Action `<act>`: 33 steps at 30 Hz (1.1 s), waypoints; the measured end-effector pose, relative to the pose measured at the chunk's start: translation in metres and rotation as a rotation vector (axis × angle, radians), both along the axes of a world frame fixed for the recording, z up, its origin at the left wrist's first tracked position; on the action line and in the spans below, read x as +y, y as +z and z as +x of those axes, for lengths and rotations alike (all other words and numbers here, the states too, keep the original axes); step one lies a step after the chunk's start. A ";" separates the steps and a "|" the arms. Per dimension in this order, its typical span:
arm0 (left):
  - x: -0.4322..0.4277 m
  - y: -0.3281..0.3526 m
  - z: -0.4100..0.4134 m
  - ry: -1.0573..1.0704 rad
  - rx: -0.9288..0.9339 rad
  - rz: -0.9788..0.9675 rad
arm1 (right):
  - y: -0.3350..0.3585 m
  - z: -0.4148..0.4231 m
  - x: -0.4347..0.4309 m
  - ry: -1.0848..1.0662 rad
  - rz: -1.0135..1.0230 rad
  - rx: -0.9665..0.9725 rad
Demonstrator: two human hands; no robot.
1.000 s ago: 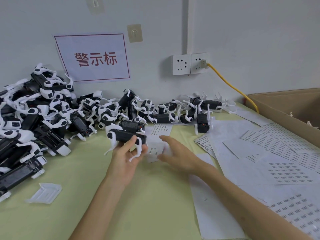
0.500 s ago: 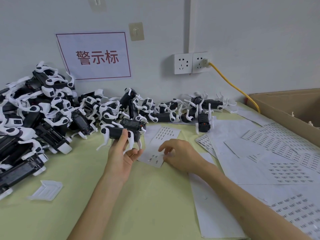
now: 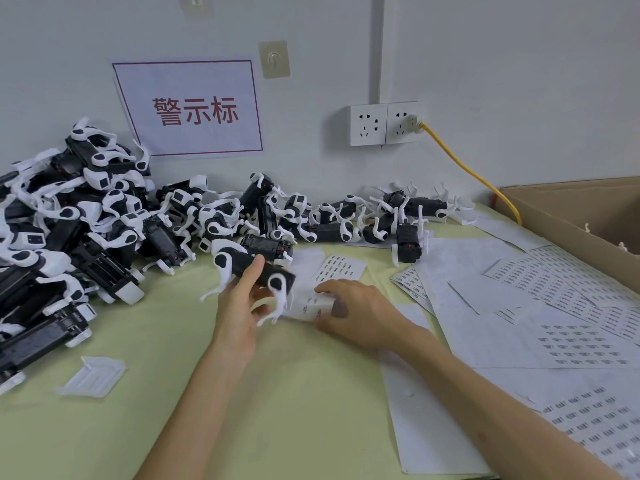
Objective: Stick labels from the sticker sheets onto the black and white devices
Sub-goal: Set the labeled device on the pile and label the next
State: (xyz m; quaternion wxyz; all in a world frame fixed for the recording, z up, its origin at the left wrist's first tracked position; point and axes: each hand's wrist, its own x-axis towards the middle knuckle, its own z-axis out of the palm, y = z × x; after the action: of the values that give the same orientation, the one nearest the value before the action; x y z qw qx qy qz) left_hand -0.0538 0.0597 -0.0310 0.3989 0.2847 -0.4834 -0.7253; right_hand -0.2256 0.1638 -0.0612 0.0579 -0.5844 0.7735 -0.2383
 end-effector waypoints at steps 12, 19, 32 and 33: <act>0.019 0.002 0.001 -0.416 0.012 0.116 | 0.011 0.000 0.005 -0.072 -0.404 -0.294; 0.019 -0.001 -0.001 -0.402 -0.082 -0.009 | 0.015 0.002 0.005 -0.003 -0.420 -0.416; 0.023 -0.005 -0.003 -0.492 -0.122 -0.102 | 0.018 -0.001 0.005 -0.086 -0.452 -0.463; 0.023 -0.006 -0.002 -0.500 -0.126 -0.110 | 0.018 -0.001 0.005 -0.080 -0.450 -0.462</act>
State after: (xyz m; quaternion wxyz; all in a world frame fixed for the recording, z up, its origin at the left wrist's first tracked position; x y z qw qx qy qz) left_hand -0.0562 0.0825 -0.0368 0.1915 0.1789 -0.6012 -0.7549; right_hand -0.2270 0.1689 -0.0431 0.0917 -0.4821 0.6902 -0.5318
